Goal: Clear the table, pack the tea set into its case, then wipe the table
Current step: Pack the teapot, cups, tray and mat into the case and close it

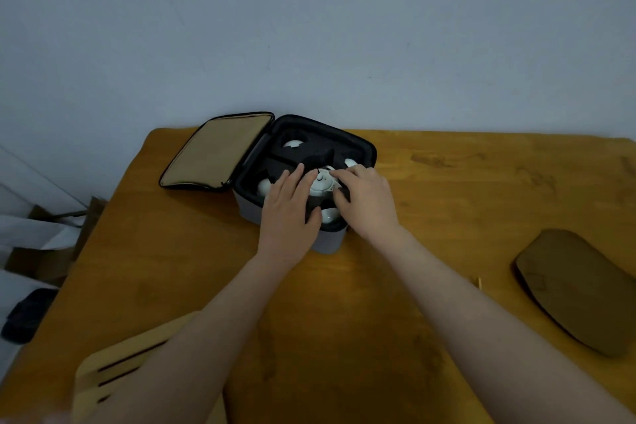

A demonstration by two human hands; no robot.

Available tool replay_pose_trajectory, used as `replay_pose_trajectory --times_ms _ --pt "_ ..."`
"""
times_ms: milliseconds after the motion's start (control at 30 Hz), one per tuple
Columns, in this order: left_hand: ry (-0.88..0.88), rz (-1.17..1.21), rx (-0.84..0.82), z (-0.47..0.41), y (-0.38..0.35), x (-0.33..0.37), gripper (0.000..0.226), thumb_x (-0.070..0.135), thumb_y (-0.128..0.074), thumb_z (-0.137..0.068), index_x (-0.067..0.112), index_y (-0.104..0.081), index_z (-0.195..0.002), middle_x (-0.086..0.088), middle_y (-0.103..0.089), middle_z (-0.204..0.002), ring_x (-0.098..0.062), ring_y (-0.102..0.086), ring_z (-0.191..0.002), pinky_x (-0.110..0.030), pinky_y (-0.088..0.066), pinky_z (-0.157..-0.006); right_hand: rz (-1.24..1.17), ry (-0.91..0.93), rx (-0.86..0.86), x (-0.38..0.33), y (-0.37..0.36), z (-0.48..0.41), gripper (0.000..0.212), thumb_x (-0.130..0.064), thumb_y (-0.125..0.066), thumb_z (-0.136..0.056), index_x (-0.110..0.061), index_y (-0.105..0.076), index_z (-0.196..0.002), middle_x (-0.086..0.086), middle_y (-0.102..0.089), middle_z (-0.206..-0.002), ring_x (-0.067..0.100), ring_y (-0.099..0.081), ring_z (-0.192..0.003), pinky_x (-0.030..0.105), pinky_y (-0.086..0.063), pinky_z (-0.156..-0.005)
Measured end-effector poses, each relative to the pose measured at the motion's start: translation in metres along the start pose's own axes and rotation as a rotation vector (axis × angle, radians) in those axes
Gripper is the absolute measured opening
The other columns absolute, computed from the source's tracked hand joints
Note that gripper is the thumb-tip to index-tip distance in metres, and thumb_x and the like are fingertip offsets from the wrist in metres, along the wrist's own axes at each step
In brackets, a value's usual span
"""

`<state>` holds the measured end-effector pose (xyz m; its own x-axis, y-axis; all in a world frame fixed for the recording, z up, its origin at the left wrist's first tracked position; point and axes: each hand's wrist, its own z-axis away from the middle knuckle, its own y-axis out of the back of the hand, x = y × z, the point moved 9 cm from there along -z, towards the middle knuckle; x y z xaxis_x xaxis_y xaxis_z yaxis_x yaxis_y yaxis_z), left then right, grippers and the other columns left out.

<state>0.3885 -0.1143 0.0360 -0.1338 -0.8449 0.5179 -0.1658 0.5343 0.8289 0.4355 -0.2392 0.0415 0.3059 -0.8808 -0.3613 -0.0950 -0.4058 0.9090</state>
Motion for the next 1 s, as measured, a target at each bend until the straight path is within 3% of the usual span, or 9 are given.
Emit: replay_pose_trajectory --times_ms 100,233,333,600,767,900,1000 --pt "0.038 -0.013 -0.007 0.021 0.012 -0.002 0.063 0.025 -0.055 -0.093 0.028 -0.027 -0.15 0.0 -0.016 -0.16 -0.022 -0.009 -0.148 -0.043 -0.01 -0.119 -0.024 -0.019 -0.021 -0.012 0.006 0.017 0.036 -0.028 -0.054 -0.095 -0.027 -0.059 -0.131 0.0 -0.062 -0.119 0.023 -0.051 -0.112 0.042 -0.036 -0.103" --pt "0.158 0.051 -0.048 0.049 0.025 -0.018 0.066 0.025 -0.059 -0.092 0.03 -0.027 -0.15 -0.003 -0.014 -0.16 -0.025 -0.01 -0.147 -0.047 -0.018 -0.118 0.004 -0.026 -0.062 -0.034 0.008 0.04 0.038 -0.033 -0.051 -0.096 -0.029 -0.056 -0.134 0.0 -0.06 -0.127 0.024 -0.046 -0.125 0.052 -0.019 -0.117" --pt "0.285 0.175 -0.079 0.07 0.037 -0.031 0.066 0.027 -0.06 -0.092 0.032 -0.027 -0.149 -0.003 -0.01 -0.161 -0.025 -0.006 -0.146 -0.041 -0.014 -0.116 -0.04 -0.018 -0.081 -0.052 0.005 0.057 0.042 -0.033 -0.052 -0.095 -0.028 -0.055 -0.136 0.001 -0.059 -0.127 0.025 -0.042 -0.127 0.054 -0.019 -0.116" --pt "0.432 0.122 -0.083 0.133 0.088 -0.071 0.069 0.033 -0.06 -0.092 0.035 -0.023 -0.15 0.003 -0.004 -0.161 -0.024 -0.003 -0.146 -0.047 -0.016 -0.116 -0.064 0.056 -0.139 -0.111 -0.012 0.103 0.047 -0.032 -0.051 -0.095 -0.023 -0.048 -0.142 0.003 -0.059 -0.127 0.024 -0.044 -0.125 0.042 -0.031 -0.111" --pt "0.619 0.106 -0.126 0.189 0.109 -0.125 0.076 0.036 -0.066 -0.088 0.034 -0.022 -0.15 -0.002 -0.011 -0.16 -0.028 -0.007 -0.146 -0.047 -0.016 -0.116 -0.148 0.071 -0.331 -0.15 -0.049 0.147 0.05 -0.03 -0.048 -0.099 -0.024 -0.038 -0.148 0.001 -0.051 -0.139 0.02 -0.039 -0.13 0.031 -0.031 -0.109" --pt "0.713 0.029 -0.149 0.233 0.114 -0.169 0.079 0.042 -0.067 -0.085 0.028 -0.024 -0.15 -0.008 -0.018 -0.158 -0.028 -0.012 -0.146 -0.042 -0.016 -0.117 -0.197 0.044 -0.514 -0.173 -0.086 0.181 0.054 -0.03 -0.046 -0.101 -0.027 -0.029 -0.152 -0.001 -0.043 -0.146 0.019 -0.034 -0.135 0.03 -0.03 -0.112" --pt "0.798 0.019 -0.183 0.269 0.106 -0.191 0.075 0.039 -0.065 -0.087 0.026 -0.025 -0.149 -0.009 -0.019 -0.158 -0.028 -0.013 -0.146 -0.041 -0.018 -0.116 -0.255 0.007 -0.587 -0.187 -0.107 0.198 0.053 -0.029 -0.05 -0.099 -0.028 -0.032 -0.149 -0.001 -0.046 -0.142 0.019 -0.039 -0.133 0.031 -0.033 -0.11"
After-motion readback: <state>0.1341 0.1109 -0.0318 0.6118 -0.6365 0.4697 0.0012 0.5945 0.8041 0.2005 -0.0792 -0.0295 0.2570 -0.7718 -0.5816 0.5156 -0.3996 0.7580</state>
